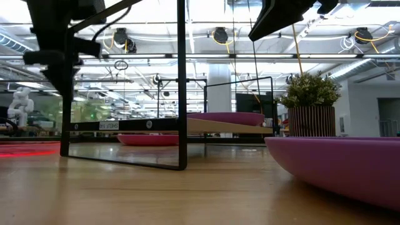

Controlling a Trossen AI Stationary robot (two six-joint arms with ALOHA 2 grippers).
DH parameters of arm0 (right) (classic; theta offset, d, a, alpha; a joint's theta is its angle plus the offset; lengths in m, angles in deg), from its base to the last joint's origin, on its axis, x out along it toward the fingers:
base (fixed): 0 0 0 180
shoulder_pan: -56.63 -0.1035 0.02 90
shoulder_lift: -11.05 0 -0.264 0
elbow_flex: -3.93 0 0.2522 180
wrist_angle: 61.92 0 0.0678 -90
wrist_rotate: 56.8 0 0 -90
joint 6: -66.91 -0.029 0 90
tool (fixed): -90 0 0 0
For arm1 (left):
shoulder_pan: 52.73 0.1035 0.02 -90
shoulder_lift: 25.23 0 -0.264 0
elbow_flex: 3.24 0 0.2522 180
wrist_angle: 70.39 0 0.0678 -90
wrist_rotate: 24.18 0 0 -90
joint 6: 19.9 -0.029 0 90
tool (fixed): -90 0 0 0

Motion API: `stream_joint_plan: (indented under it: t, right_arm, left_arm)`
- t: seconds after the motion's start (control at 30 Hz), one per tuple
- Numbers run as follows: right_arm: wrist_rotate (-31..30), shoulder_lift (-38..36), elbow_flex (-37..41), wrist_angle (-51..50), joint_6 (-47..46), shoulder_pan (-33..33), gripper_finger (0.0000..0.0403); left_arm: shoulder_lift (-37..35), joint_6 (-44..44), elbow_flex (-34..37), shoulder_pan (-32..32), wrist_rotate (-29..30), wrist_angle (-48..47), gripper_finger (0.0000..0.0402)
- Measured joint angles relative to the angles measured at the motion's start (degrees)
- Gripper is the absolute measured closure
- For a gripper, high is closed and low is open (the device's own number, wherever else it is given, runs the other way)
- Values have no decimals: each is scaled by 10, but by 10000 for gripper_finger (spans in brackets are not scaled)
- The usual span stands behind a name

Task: Place and stack plates onto a shelf
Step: Put the top green plate on the shelf

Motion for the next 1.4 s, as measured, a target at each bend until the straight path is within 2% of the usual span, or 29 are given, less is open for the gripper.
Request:
stream_joint_plan:
  t: [0.13,0.37,0.73,0.97,1.23,1.4]
  right_arm:
    - [0,0,0,0,1,0,339]
    - [0,0,0,0,1,0,339]
    - [0,0,0,0,1,0,339]
    - [0,0,0,0,1,0,339]
    - [0,0,0,0,1,0,339]
    - [0,0,0,0,1,0,339]
  left_arm:
    - [2,-32,-31,-21,29,1,401]
    - [3,-169,-50,-65,61,24,401]
    - [3,-463,-50,-109,51,149,401]
    - [3,-614,-50,-110,-2,151,401]
    - [5,-771,-50,-110,-74,201,401]
    - [23,-834,-50,-107,-92,207,401]
